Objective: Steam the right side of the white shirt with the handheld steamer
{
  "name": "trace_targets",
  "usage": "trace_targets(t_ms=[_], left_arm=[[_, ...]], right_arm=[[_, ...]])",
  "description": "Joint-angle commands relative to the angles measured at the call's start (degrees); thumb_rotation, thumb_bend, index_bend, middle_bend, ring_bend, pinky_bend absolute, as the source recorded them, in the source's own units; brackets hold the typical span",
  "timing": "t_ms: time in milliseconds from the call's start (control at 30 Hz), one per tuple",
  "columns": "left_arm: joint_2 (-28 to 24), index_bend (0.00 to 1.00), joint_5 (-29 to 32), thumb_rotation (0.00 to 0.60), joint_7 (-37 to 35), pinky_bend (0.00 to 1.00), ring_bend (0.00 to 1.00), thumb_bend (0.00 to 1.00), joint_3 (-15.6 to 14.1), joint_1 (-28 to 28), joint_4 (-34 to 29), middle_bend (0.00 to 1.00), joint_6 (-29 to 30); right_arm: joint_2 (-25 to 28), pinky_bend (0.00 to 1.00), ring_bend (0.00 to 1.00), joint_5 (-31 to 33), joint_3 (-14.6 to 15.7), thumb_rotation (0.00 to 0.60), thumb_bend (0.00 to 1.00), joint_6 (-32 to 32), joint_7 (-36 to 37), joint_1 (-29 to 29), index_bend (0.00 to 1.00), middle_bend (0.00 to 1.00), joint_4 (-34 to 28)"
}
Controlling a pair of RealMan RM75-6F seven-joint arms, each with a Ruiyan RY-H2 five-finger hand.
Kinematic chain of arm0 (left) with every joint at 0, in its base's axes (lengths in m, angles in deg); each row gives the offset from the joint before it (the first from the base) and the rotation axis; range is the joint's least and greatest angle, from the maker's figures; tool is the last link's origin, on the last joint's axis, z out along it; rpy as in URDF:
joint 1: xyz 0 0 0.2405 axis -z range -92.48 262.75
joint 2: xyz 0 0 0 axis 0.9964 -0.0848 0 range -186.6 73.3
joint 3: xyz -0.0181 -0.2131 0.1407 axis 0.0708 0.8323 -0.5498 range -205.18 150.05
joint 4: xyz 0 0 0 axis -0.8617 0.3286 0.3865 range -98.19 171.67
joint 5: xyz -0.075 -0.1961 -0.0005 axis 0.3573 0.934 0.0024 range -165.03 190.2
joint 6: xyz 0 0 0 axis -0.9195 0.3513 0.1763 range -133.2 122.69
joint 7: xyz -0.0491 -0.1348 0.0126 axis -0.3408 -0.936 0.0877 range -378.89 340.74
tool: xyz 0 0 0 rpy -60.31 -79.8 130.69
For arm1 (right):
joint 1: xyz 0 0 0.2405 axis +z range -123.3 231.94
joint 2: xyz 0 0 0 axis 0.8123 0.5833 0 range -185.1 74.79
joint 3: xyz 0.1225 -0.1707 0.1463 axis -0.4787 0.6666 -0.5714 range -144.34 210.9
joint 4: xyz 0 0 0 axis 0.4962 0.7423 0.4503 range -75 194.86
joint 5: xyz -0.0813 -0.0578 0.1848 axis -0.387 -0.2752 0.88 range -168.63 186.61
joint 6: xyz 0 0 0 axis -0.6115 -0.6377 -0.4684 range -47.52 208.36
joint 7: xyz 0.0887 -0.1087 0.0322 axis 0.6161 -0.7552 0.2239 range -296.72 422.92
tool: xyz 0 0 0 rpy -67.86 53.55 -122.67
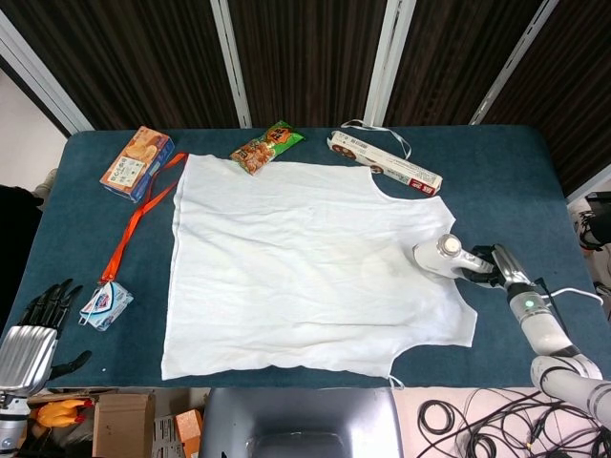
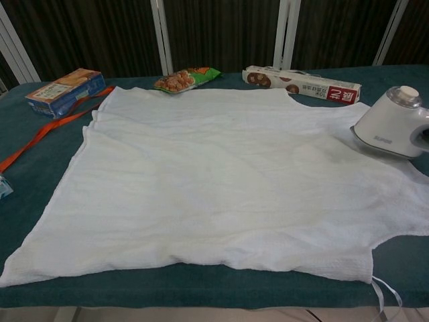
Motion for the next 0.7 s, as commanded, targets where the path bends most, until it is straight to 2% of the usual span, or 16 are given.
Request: trace_targets(t_ms=[33, 167, 300, 533, 700], left_arm=[[0.02, 0.00, -0.01, 0.600, 0.11, 0.15, 0.05, 0.00, -0.05, 0.08, -0.05, 0.03, -0.21], [0.13, 0.00, 0.05, 0.600, 0.31, 0.15, 0.05, 0.00, -0.01, 0.18, -0.03, 0.03, -0.38], [0.19, 0.00, 0.29, 0.600, 0.43, 0.15, 0.05, 0.00, 0.13, 0.29, 0.03, 0.03, -0.56], [0.13, 0.00, 0.71, 0.600, 0.34, 0.15, 0.05, 0.00, 0.34, 0.42, 0.04, 0.03, -0.79], [0.00, 0.00, 0.67, 0.600, -0.10, 0.15, 0.05, 0.00, 0.35, 0.25, 0.13, 0.03, -0.43]], right_arm=[[1.87, 1.00, 1.00, -1.71, -1.37, 0.600, 0.63, -1.49, 0.48, -0.01, 1.00, 1.00, -2.67], [3.87, 1.00, 1.00, -1.47, -2.28, 0.600, 0.64, -1.59, -3.27, 1.74, 1.00, 1.00, -5.86], [4.01, 1.00, 1.00, 2.31, -2.56, 0.600, 0.64, 0.20, -10.10, 4.97, 1.00, 1.00, -7.53], [-1.38, 1.00, 1.00, 12.52, 0.05, 0.600, 0.64, 0.05, -26.57, 11.60, 1.00, 1.00, -5.61], [-4.15, 1.00, 1.00, 19.80, 1.17, 0.600, 0.64, -1.74, -33.47, 13.84, 1.00, 1.00, -4.71]])
